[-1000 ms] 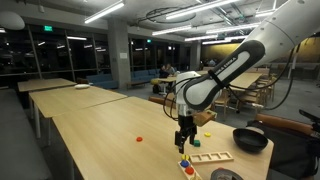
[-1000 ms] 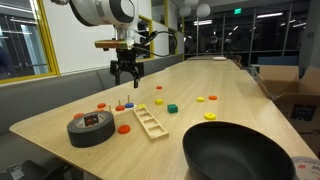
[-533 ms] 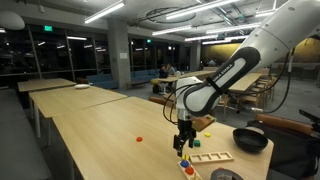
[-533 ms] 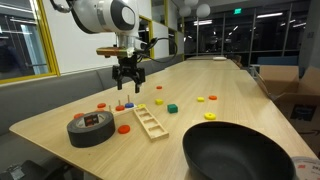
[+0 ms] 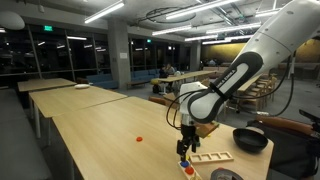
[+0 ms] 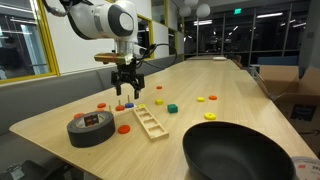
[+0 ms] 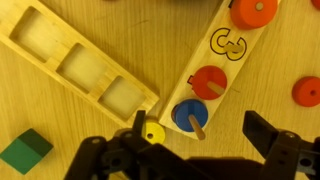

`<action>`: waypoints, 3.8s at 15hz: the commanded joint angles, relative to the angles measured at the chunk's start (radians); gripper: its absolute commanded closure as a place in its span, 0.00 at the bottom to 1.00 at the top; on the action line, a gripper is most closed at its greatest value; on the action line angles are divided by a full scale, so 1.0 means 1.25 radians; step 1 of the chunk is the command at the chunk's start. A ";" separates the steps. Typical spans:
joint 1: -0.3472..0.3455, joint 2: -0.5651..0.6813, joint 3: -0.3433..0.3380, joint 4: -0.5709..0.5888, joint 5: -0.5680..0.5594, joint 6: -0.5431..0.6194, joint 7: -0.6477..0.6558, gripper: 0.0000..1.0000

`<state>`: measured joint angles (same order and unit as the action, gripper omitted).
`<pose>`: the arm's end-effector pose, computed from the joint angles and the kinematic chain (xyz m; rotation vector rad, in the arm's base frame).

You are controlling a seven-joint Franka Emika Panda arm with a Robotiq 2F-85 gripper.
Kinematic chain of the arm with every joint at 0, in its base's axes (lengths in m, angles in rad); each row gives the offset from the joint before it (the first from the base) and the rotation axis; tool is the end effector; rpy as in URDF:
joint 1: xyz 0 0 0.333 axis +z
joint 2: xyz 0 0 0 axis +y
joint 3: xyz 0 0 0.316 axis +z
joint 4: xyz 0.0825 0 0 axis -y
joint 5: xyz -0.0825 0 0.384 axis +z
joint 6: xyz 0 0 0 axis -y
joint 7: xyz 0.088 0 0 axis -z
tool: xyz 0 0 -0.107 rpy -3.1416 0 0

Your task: Put the blue round block on the table

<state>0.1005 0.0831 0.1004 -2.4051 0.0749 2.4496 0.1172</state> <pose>0.4813 0.0984 0.2762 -3.0923 -0.0385 0.0721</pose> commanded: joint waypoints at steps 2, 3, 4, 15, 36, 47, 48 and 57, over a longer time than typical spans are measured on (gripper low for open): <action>0.006 -0.011 0.002 -0.034 -0.009 0.041 0.013 0.00; 0.007 -0.009 0.003 -0.035 -0.010 0.043 0.013 0.00; 0.008 -0.004 0.004 -0.031 -0.004 0.044 0.011 0.00; 0.019 0.036 0.002 -0.022 -0.020 0.083 0.023 0.00; 0.015 0.076 -0.015 0.014 -0.020 0.109 0.033 0.00; 0.015 0.076 -0.016 0.013 -0.022 0.110 0.032 0.58; 0.015 0.076 -0.016 0.013 -0.022 0.110 0.032 0.67; 0.011 0.046 -0.016 0.024 -0.030 0.054 0.020 0.75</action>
<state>0.1169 0.1713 0.0853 -2.3955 0.0629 2.5660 0.1347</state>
